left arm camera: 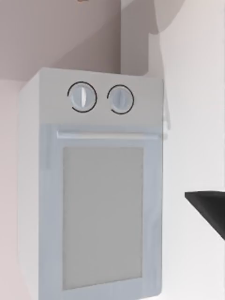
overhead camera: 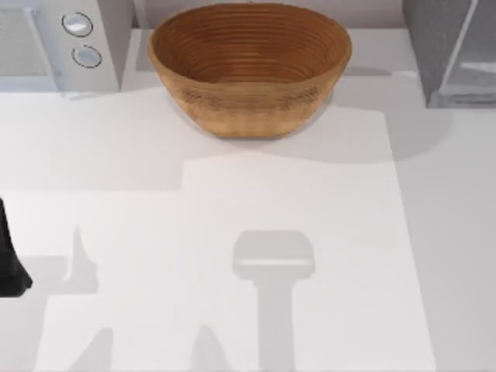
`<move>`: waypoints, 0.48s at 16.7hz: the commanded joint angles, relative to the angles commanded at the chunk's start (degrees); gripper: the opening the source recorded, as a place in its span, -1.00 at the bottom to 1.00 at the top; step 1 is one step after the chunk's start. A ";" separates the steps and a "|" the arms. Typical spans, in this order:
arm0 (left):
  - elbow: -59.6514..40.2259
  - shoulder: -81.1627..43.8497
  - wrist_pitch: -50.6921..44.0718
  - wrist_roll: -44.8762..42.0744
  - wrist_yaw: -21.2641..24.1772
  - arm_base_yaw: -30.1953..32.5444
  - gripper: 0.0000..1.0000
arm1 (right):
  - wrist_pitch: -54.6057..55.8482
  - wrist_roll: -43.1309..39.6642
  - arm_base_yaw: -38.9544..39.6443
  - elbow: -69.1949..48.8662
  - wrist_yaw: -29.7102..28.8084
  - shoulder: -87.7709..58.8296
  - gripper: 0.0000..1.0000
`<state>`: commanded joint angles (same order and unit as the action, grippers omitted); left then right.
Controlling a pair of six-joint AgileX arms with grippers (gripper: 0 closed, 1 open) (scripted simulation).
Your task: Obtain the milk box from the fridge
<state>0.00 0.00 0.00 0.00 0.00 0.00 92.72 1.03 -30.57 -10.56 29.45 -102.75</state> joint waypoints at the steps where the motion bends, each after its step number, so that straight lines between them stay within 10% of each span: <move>1: 0.00 0.00 0.00 0.00 0.00 0.00 1.00 | 0.00 0.00 0.00 0.00 0.00 0.00 1.00; 8: 0.00 0.00 0.00 0.00 0.00 0.00 1.00 | -2.94 -0.38 2.94 -9.29 -3.40 -7.21 1.00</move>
<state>0.00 0.00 0.00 0.00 0.00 0.00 89.78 0.65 -27.63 -19.85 26.05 -109.96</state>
